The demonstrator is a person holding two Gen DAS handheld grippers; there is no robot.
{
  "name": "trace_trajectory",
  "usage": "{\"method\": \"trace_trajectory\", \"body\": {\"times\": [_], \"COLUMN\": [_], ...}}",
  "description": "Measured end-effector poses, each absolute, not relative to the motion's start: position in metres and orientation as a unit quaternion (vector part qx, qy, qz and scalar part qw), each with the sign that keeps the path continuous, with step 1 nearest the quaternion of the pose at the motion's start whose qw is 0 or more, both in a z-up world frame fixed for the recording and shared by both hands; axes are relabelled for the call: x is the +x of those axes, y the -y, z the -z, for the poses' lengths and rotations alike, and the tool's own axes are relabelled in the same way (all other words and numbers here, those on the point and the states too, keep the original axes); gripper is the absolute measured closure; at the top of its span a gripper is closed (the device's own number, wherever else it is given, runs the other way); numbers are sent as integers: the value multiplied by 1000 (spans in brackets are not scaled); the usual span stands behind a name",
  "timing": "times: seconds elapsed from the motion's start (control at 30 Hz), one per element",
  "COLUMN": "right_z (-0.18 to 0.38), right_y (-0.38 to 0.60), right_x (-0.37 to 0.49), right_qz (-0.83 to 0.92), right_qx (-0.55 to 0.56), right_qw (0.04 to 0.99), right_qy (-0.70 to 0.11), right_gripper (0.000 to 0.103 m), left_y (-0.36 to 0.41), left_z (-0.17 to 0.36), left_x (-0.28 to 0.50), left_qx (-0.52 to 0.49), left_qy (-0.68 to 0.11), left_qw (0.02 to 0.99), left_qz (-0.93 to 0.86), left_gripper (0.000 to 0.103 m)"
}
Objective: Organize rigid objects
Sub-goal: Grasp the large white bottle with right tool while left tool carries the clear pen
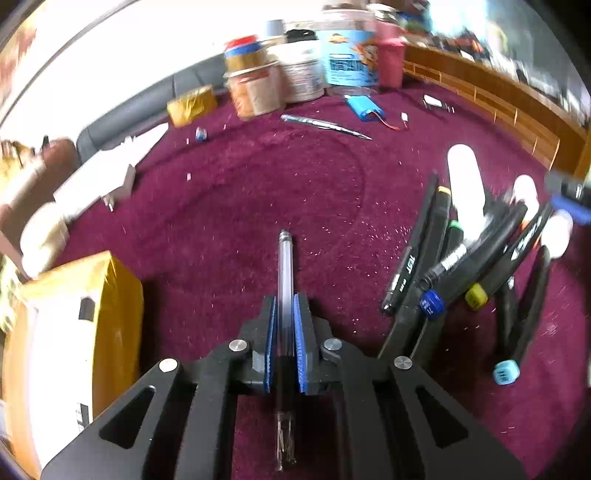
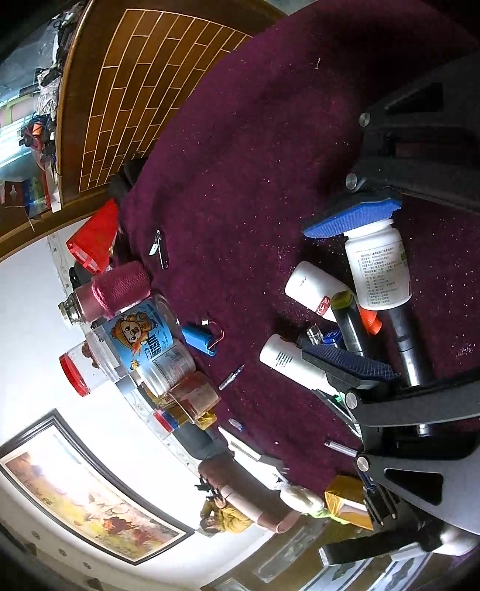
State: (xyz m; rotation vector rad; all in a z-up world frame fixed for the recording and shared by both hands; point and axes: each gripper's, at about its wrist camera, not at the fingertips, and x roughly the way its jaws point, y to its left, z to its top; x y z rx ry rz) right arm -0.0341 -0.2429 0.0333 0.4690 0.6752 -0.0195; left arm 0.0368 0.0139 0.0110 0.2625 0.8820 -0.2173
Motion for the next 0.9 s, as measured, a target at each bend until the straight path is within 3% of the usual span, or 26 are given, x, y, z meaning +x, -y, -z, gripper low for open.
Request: {"method": "trace_trajectory", "body": {"times": [0.1,0.2,0.43,0.67,0.83,0.87,0.9], "right_z": [-33,-33,-34,-34,-26,-23,-21], "right_y": [246,254,264,242,223,223,224], "right_x": [-36,-41,-46,-52,-30,-28,-27], "right_qz": [8,18,28,27,46,50,51], "right_qx": [238,256,276,190,105,101,100], "right_qw": [916,914,903,903,901,900,898], "right_qy": [-324,-316,-327,-383,-419,-422,-426], "right_gripper": [48,48,48,48,41,42,50], "left_y": [-2,-21,-63,-94,-107,-111,-115], "left_z": [-10,-21,-58,-85,-78,-76,-75], "left_x": [33,33,-14,-52,-57,-57,-58], "left_qx": [160,74,-45,-111,-136,-143,-150], "left_qy": [-414,-429,-383,-346,-353,-357,-359], "left_qw": [890,889,901,900,894,892,890], "left_qz": [101,140,200,240,239,238,236], "left_gripper": [97,97,97,97,97,97,97]}}
